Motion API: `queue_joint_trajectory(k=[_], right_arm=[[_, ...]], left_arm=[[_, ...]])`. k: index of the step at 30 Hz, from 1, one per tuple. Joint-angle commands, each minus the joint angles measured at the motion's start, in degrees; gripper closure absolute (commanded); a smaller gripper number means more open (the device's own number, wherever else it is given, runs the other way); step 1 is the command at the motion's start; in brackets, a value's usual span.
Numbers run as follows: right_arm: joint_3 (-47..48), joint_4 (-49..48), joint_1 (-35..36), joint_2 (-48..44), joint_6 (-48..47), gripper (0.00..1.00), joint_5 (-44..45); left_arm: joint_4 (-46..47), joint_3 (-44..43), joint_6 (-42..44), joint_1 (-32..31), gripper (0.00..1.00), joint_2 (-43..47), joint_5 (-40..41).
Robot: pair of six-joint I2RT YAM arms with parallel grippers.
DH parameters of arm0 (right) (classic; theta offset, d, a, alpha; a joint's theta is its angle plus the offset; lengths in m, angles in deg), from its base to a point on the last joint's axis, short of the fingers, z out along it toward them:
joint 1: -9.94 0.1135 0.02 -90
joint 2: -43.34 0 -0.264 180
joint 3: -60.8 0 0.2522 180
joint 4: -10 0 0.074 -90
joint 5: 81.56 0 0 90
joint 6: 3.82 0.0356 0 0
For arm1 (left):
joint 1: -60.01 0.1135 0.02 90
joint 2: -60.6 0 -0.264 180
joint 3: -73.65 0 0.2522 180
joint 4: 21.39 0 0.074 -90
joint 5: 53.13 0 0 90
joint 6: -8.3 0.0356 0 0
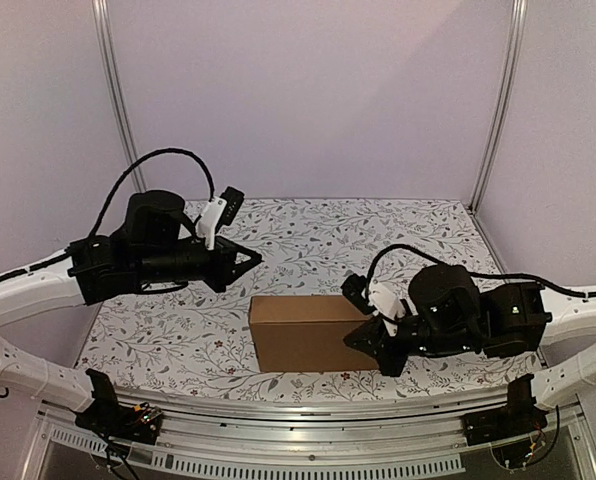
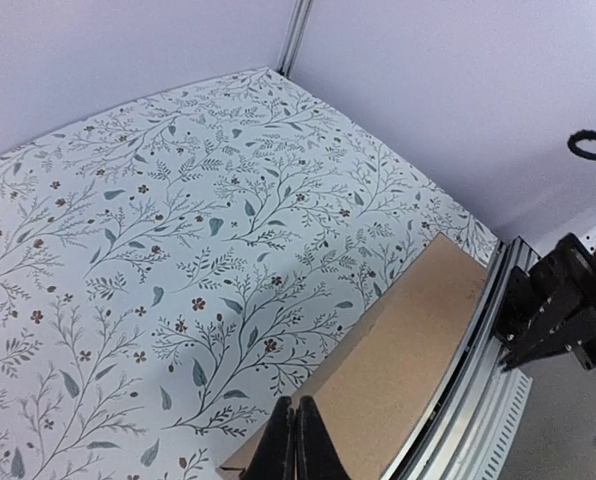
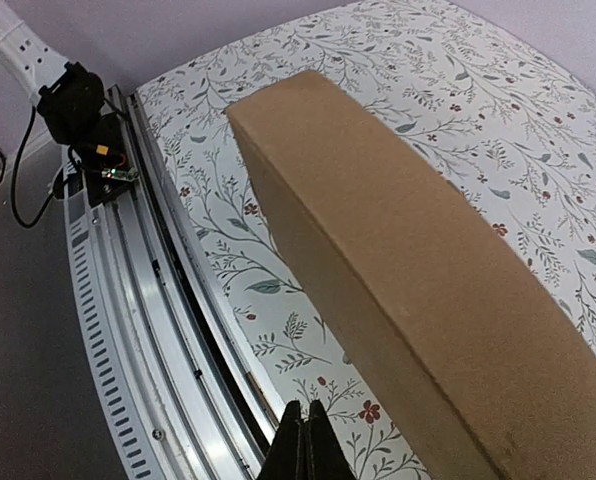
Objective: Fold the paper box
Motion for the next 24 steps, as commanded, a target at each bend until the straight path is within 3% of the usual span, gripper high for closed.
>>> queue_joint_trajectory(k=[1,7,13,17,24], right_arm=[[-2.7,-2.1,4.9,5.8,-2.1,1.00,-2.5],[-6.4,-6.6,5.7,13.0,2.5,1.00,5.5],[-4.2,-7.2,4.3,19.6,9.3,1.00,20.5],[-2.9,-10.5,0.7,23.1,12.5,1.00,22.0],[-0.6,-22.4,-5.2,28.9,10.0,1.00,16.6]], left_arm=[[-2.8,-2.4,2.0,3.1,0.97,-7.6,-2.3],[-1.0,-6.6,2.3,5.0,1.00,-18.0,-8.1],[0.8,-6.3,1.6,5.3,1.00,-22.6,-11.8],[0.7,-5.8,1.2,5.3,1.00,-22.1,-13.9],[1.5,-3.2,-0.4,5.3,1.00,-18.2,-15.8]])
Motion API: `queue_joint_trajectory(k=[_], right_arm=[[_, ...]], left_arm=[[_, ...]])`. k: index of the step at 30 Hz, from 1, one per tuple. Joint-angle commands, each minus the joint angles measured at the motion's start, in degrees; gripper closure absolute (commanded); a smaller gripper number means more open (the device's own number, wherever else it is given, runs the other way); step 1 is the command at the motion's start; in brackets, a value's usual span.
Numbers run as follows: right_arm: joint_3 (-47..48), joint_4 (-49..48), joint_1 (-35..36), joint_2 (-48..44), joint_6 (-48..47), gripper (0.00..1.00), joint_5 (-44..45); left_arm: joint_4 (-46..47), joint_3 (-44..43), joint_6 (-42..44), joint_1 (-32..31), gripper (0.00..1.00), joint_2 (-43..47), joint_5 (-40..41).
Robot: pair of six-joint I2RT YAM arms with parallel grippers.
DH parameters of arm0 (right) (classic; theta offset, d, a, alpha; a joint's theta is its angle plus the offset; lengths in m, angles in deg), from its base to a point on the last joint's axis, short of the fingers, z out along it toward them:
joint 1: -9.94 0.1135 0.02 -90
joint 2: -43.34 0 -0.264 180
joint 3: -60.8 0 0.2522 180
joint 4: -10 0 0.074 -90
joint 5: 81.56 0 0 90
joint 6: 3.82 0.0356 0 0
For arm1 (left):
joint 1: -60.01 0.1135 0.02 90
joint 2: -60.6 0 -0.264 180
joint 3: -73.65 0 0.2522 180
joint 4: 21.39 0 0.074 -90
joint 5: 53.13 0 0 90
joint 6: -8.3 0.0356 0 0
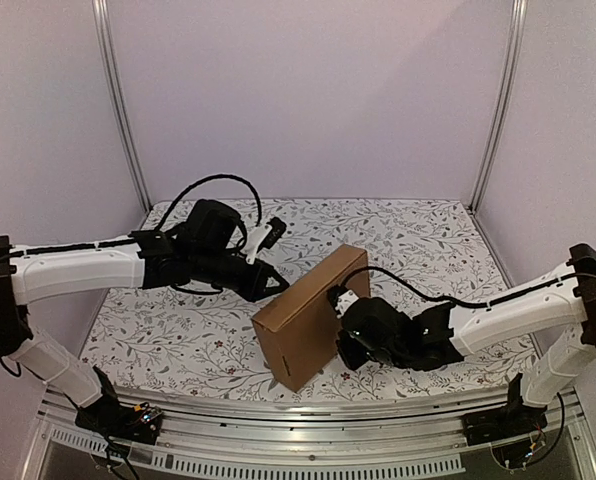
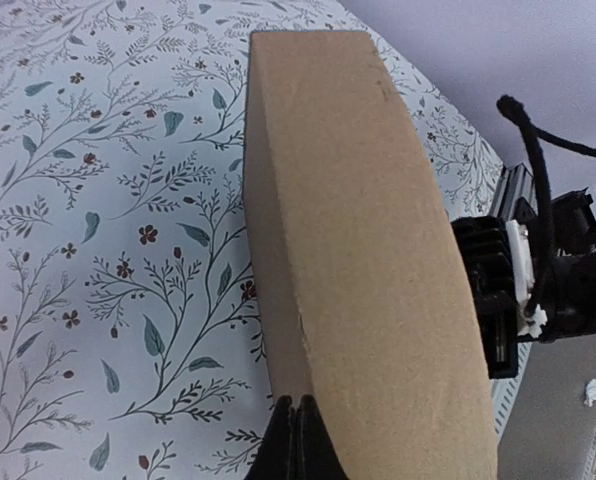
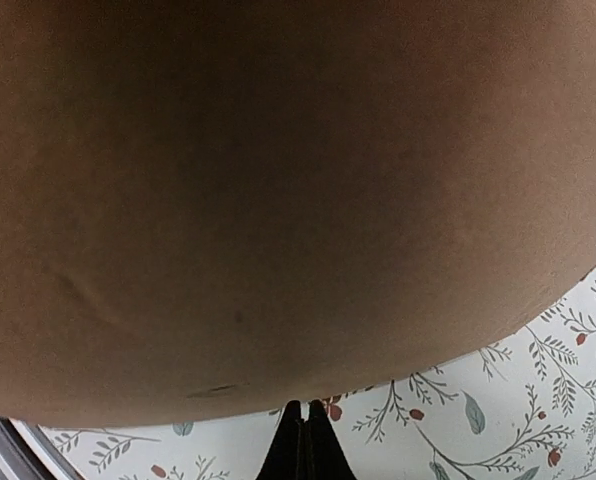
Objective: Fold the paper box
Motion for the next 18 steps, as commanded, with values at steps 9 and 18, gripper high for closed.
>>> queue_joint_trajectory(k=[9,18], right_arm=[[3.8,-20.2,-7.6,9.4,3.4,1.00,-9.7],[3.3,-29.0,-11.5,15.6,9.5,1.00,-18.4]], left_arm=[[4.8,3.8,-3.2,0.6,1.00,2.6,-4.1],[6.4,4.1,-3.3,0.7,1.00,1.2,-3.5]])
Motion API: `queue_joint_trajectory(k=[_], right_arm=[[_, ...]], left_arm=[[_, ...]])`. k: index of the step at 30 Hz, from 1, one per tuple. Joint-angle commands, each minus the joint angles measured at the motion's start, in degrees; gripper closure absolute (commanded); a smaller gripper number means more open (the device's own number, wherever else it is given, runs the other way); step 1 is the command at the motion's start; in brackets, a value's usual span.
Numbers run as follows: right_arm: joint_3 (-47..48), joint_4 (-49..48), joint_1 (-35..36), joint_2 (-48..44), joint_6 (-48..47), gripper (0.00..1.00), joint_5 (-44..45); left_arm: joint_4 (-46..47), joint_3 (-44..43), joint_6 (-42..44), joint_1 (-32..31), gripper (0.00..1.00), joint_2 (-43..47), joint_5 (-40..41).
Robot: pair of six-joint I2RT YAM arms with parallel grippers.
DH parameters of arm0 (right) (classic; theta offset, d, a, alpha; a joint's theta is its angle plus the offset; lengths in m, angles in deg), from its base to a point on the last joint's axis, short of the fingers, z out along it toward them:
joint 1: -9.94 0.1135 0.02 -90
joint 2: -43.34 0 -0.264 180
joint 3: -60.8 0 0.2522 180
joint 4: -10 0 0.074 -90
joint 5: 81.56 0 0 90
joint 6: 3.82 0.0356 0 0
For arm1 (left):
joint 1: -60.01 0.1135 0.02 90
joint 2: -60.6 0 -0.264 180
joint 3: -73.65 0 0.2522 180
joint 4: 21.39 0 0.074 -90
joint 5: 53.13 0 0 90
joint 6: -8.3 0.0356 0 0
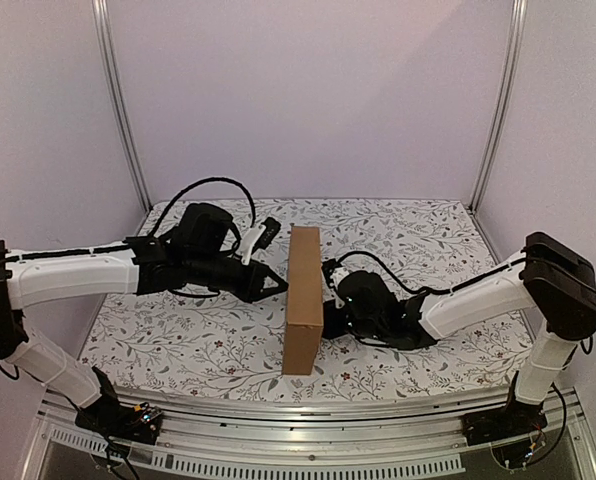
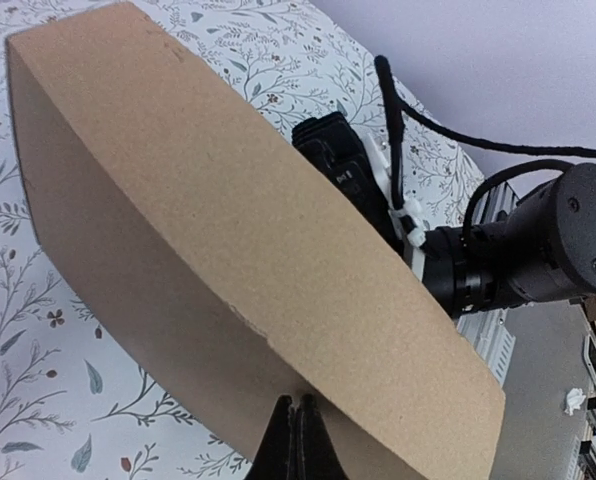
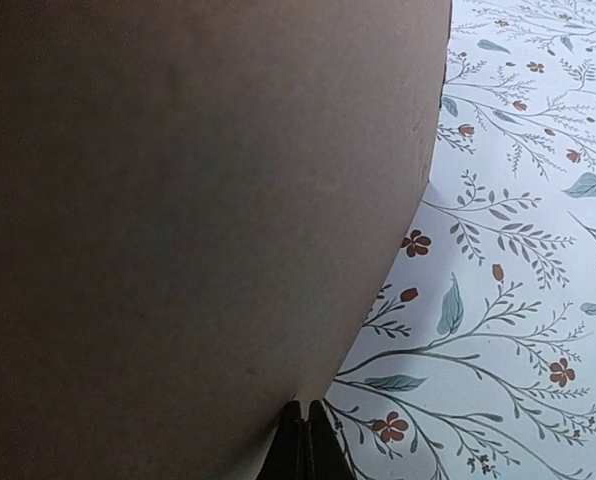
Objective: Fold the paper box
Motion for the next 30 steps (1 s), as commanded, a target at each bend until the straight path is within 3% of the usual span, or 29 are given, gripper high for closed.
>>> queue_joint_trajectory(k=[1,6,16,30], right_arm=[[0.1,-7.3,-2.2,4.3,3.9,1.00,-7.2],[0.5,-12.2,-4.1,9.3,6.8,1.00,-11.2],[-1.0,-13.0,-7.0,13.1,6.1,1.00,-11.3],[-15.7,-9.4,-11.8,4.0,4.3,1.00,-1.8]], left_arm=[[2.0,0.0,-0.2,0.3,1.00,-1.7,-1.0],[2.5,-1.5,-0.7,0.3,1.00,-2.8,-1.9],[4.7,-4.0,-2.1,0.0,1.00,-6.4,-3.5],[5.3,-9.8,-2.5,-0.9,1.00,-13.8,-3.7]])
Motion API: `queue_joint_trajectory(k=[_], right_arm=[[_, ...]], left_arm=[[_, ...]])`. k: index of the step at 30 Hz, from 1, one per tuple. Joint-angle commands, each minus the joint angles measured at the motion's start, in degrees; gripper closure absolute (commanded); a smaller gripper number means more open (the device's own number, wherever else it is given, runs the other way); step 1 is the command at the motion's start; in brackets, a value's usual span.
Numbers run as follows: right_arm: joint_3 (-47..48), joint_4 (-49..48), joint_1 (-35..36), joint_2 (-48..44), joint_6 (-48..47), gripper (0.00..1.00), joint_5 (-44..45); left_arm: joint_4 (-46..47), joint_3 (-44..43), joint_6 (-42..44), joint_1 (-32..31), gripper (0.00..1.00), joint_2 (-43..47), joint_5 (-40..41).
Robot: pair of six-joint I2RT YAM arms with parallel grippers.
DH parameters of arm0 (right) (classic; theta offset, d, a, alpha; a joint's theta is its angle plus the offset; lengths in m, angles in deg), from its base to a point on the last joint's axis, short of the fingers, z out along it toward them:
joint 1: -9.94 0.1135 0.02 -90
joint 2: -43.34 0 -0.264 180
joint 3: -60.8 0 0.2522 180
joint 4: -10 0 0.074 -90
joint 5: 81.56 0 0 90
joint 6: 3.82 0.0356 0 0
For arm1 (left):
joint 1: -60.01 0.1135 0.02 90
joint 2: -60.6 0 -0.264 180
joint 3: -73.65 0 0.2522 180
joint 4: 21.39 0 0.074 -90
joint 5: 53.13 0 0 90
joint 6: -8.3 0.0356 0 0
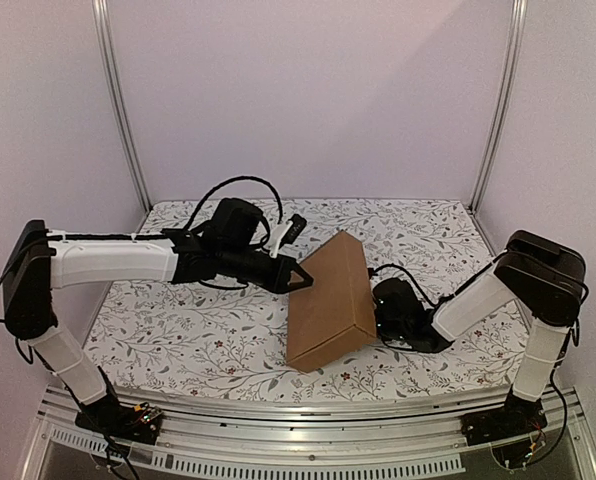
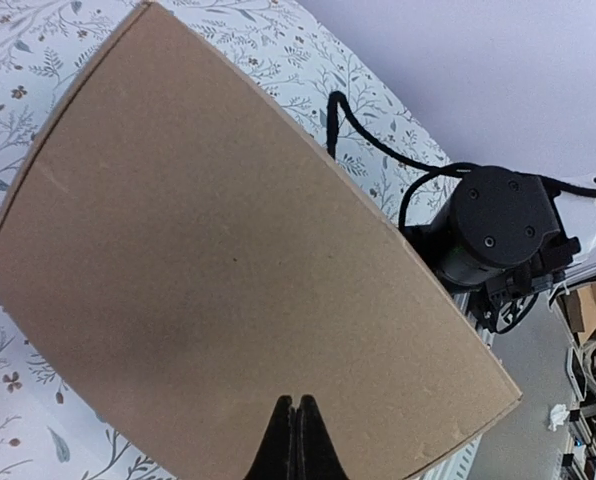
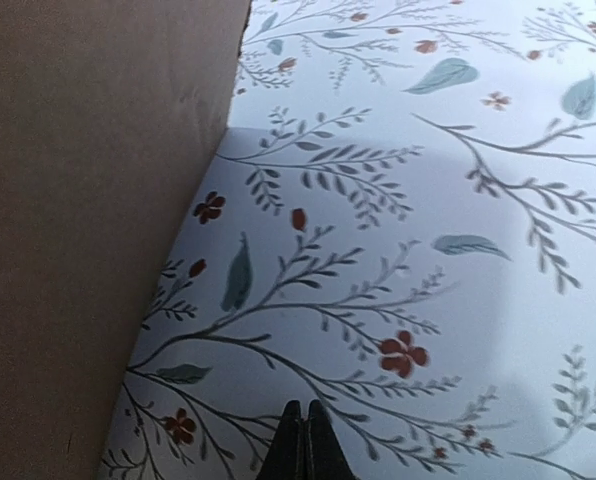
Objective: Fold the paper box
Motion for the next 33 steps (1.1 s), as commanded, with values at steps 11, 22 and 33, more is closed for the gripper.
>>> queue_joint_trajectory(k=[11,22,33], right_arm=[[-6.5,24.8,-0.7,-13.6,-4.0,1.00,15.2],[10.7,40.5,2.3,-9.6,-11.2,1.00,14.0],[18.3,47.4,2.4,-13.1,-16.0,0.72,16.2]], left_arm=[[-1.0,0.6,0.8,1.4,1.00,1.3,5.5],[-4.0,11.8,-2.6,6.3,1.00,12.4,10.8],[-10.7,16.1,-2.5,9.3,0.87,23.9,16.5]])
